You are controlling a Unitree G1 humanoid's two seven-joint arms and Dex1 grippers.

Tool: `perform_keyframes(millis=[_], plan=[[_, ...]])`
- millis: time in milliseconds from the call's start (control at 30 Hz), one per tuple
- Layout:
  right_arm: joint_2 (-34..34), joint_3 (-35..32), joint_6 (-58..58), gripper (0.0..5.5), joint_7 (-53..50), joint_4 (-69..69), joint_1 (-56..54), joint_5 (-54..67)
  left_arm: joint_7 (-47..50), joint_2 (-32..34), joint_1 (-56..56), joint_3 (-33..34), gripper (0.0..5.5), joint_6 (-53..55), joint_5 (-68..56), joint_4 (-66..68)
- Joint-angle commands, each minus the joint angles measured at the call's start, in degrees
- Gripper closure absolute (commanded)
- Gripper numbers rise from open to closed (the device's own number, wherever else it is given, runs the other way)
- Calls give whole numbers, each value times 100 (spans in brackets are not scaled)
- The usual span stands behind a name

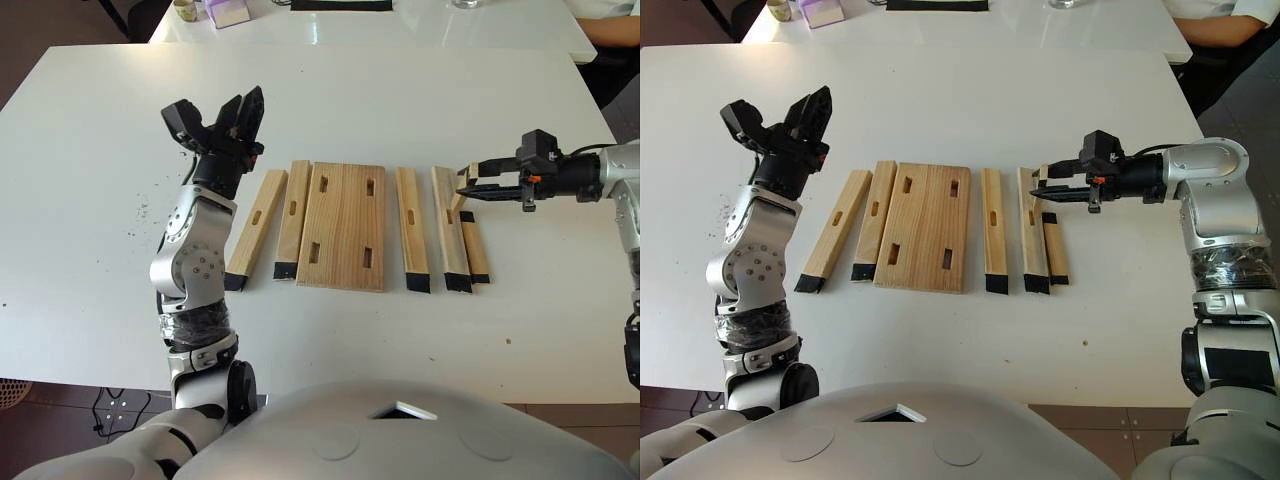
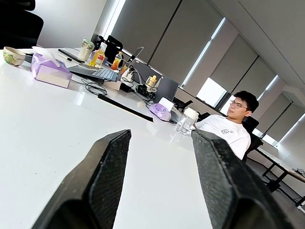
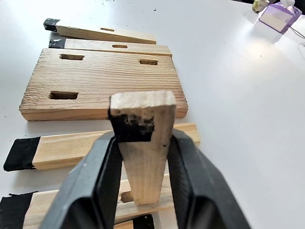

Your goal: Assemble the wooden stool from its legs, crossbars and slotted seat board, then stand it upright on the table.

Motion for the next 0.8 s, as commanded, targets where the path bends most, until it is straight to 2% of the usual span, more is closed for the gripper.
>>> perform_keyframes(millis=[33,400,800], plan=[[55,-89,64,420,2,-112,195,77,-65,98,-34,-54,314,76,18,146],[254,-167,190,420,-156,-335,539,241,-247,301,-102,-131,314,144,70,407],[252,-499,121,420,-471,587,1040,102,-212,308,108,-230,314,158,75,284]])
